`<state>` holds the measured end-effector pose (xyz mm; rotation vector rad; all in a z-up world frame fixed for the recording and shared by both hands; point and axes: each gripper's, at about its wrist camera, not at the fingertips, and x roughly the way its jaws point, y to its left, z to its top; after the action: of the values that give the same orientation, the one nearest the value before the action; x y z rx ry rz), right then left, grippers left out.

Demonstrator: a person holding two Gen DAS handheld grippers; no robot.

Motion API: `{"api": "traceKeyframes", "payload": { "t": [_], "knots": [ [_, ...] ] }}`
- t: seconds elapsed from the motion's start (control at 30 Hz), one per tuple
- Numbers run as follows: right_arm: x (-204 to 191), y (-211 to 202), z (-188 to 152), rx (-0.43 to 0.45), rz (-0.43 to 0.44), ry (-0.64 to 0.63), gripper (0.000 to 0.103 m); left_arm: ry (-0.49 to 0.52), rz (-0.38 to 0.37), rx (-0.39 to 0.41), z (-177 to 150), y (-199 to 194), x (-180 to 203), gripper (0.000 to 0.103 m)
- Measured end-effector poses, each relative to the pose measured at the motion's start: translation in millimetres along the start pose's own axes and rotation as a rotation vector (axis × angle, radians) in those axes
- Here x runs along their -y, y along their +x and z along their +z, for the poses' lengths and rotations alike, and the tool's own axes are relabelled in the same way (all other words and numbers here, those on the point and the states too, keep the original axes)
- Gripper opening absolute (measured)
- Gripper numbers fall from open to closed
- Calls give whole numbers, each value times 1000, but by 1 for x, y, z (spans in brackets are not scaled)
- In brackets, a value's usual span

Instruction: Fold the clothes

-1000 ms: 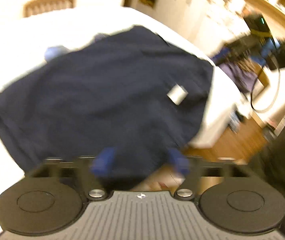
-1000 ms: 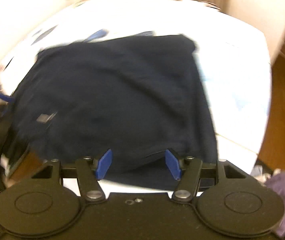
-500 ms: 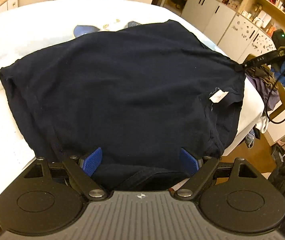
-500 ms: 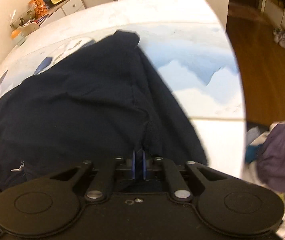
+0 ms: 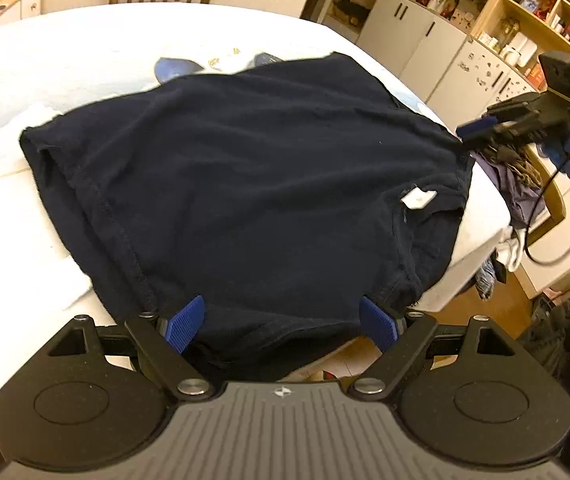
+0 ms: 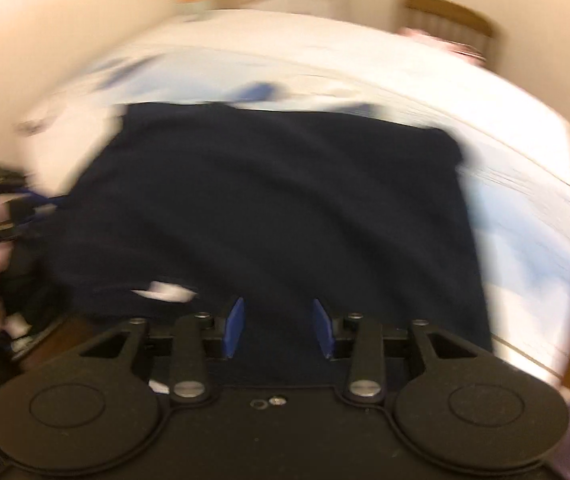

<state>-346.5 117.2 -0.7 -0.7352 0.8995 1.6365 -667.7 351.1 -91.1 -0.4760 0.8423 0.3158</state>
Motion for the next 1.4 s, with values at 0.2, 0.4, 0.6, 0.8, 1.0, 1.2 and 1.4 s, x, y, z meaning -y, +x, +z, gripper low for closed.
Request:
{"api": "traceKeyframes", "payload": {
  "t": [0.2,0.4,0.6,0.8,1.0,1.2,1.4],
  "knots": [
    [-91,57,14,-73,248,-244,103,-47,94,8,9,13,-13,85],
    [-129,99,13,-140,197,-339,103,-8,129,-19,8,24,-11,85],
    [-139,102,12,-146,128,-369,103,-4,134,-12,6,25,-11,85],
    [-149,105,0,-189,175,-404,103,-16,143,-5,3,23,-12,85],
    [-127,83,35,-134,212,-377,103,-110,169,2,-11,5,-18,85],
    [-102,92,91,-33,62,-395,103,-249,183,55,-28,-12,-27,85],
    [-90,131,164,18,51,-383,103,-294,183,108,-32,-16,-21,85]
  ]
}}
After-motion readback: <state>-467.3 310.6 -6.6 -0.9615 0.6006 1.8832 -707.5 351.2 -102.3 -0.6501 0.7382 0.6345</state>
